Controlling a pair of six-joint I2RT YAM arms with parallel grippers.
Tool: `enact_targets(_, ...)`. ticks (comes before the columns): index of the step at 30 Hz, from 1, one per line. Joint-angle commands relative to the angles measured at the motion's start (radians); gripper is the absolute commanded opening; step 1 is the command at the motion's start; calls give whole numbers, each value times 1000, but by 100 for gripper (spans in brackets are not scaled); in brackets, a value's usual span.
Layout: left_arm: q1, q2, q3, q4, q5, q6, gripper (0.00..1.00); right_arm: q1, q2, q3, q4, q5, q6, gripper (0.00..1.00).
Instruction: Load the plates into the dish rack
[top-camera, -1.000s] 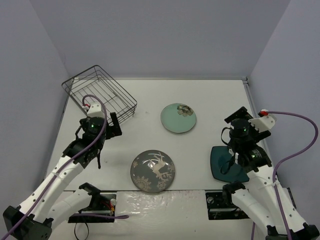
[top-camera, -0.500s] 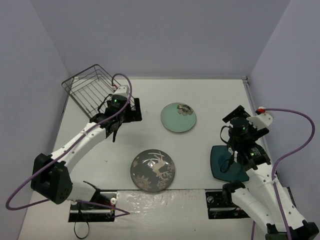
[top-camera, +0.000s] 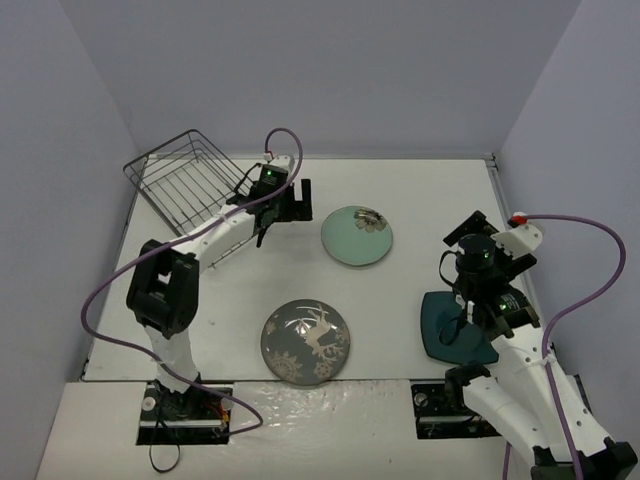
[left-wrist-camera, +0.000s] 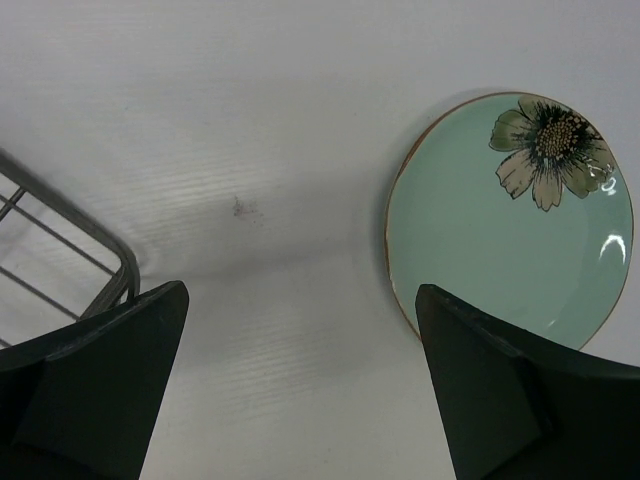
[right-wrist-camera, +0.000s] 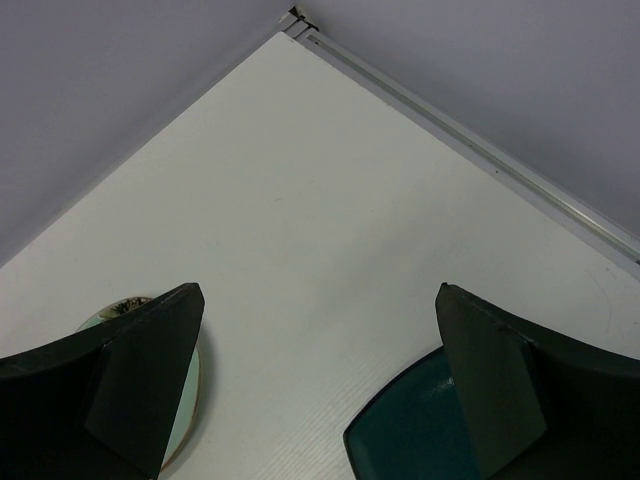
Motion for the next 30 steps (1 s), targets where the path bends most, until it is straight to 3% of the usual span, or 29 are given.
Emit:
enact_targets(1,-1,52,142,27,13,29,97,-1,0,12,35,50,0,100)
enact_targets(10,4,233,324,-20,82,19,97,-1,5,11,32,79,-1,100)
enact_targets(18,5,290,317,58,362,71,97,1,17,14,28,85,2,100)
enact_targets(26,5,364,368,-1,424,71,97,0,-6,13,21,90,7,100)
enact_targets(30,7,367,330,35,482,27,91,-1,-19,11,18,87,10,100)
